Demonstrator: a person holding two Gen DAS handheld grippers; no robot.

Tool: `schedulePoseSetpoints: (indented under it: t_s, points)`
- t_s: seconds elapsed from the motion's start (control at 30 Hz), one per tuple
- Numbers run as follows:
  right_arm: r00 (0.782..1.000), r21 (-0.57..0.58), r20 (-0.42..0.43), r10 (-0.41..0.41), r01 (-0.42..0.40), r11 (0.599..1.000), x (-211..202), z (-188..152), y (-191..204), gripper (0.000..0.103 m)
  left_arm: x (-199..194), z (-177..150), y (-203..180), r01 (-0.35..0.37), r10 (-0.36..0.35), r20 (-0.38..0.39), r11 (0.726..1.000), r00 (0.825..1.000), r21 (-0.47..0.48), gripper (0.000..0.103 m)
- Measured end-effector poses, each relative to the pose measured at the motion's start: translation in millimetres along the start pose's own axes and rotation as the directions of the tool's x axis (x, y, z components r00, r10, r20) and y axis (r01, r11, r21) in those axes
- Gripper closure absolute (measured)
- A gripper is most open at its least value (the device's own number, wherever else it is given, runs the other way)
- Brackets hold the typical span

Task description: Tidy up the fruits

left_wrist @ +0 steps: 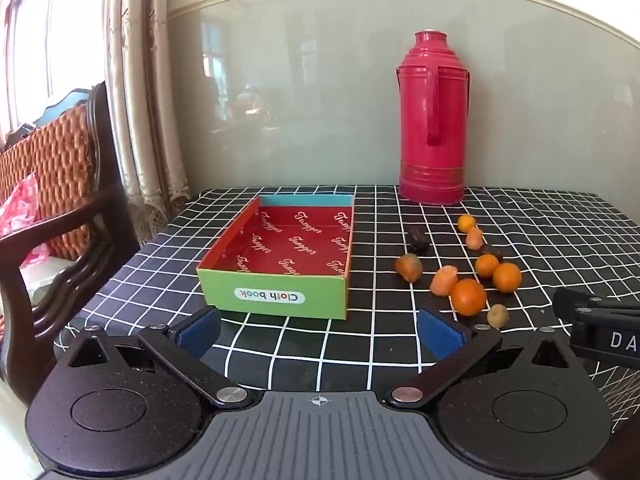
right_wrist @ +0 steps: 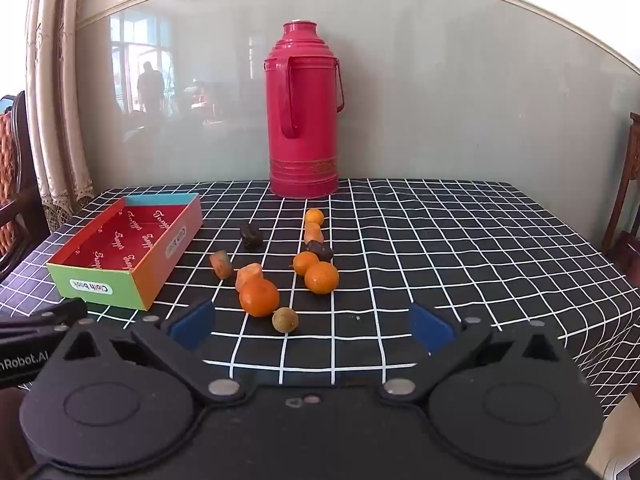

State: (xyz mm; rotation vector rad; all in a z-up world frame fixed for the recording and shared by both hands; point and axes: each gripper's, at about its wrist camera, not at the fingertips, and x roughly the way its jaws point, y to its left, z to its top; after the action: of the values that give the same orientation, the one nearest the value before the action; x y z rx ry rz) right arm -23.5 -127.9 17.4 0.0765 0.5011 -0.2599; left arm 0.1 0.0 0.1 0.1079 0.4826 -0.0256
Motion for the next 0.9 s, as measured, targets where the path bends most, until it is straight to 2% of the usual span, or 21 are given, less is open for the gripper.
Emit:
schedulePoseSetpoints:
  t_s: [0.9]
  points:
    - [1.0, -0.02, -0.03, 0.0, -0.001, 1.0, 4.9, 0.2, 5.8, 0.006, 1.2, 1.2, 3.6, 0.004, -0.004, -0.006, 1.0, 1.0, -0.017, 0.0]
